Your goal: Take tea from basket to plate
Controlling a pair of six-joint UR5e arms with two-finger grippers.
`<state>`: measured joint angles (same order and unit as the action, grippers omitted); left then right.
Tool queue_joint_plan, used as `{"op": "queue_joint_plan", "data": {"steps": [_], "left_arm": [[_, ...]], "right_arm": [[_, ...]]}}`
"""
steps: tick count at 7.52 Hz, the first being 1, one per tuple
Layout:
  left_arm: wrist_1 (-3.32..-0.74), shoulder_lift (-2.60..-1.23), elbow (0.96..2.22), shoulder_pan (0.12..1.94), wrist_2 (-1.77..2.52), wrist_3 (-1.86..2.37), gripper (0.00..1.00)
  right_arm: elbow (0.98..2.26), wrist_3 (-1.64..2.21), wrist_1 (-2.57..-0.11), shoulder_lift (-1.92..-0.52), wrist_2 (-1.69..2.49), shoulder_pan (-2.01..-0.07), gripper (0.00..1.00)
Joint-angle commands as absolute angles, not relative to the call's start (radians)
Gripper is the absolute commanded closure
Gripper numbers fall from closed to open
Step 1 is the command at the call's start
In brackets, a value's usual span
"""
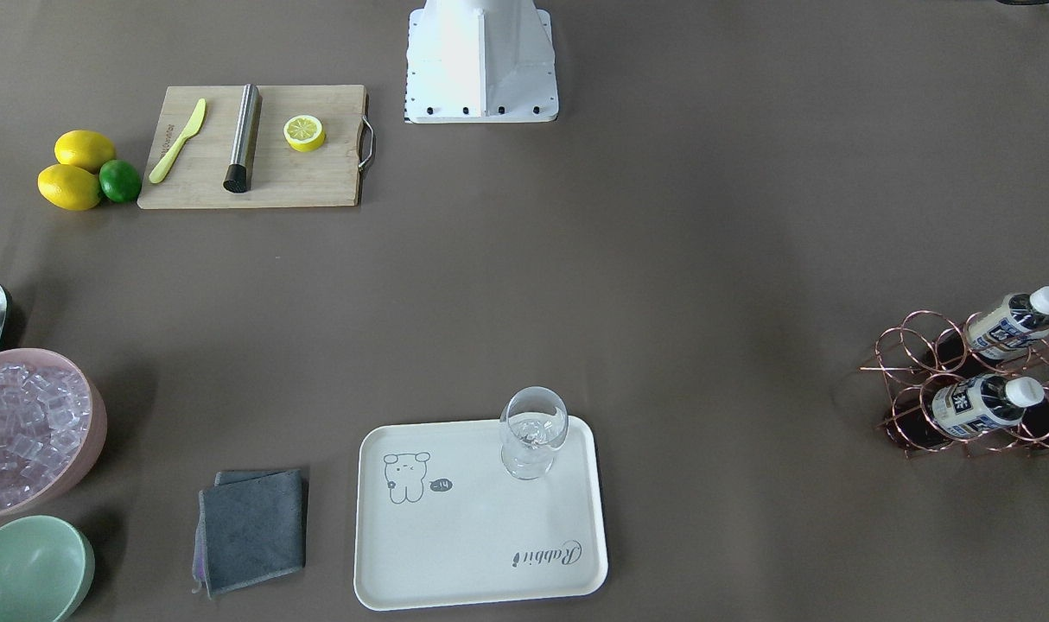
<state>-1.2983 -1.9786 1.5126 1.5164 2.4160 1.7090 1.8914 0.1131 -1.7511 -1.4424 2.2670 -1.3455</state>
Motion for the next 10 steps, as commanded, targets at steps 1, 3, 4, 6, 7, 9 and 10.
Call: {"op": "queue_joint_plan", "data": {"steps": [1,3,4,6,7,9,10], "left_arm": [[-1.319,-1.936,1.567,1.482,2.416,1.726,0.32],[-1.324,-1.934,1.577,1.480,2.418,1.726,0.65],[-1.322,-1.916,1.600,1.482,2.419,1.727,0.99],[-1.322,-1.907,1.606,1.483,2.415,1.721,1.00],[-1.321,-1.908,1.608,1.491,2.414,1.720,1.00],[-1.138,-1.993,1.623,1.549,2.436,1.727,1.00],[-1.023,-2.040,1.685,1.549,2.427,1.733,1.00]], "right_arm": [[1.888,0.114,-1.752,-1.447,2.260,-1.344,0.00],[1.888,0.115,-1.752,-1.450,2.258,-1.342,0.00],[1.888,0.114,-1.752,-1.451,2.258,-1.341,0.00],[1.888,0.115,-1.752,-1.453,2.258,-1.341,0.00],[1.888,0.115,-1.752,-1.453,2.260,-1.341,0.00],[1.890,0.115,-1.752,-1.453,2.260,-1.341,0.00],[1.890,0.115,-1.752,-1.453,2.260,-1.341,0.00]]}}
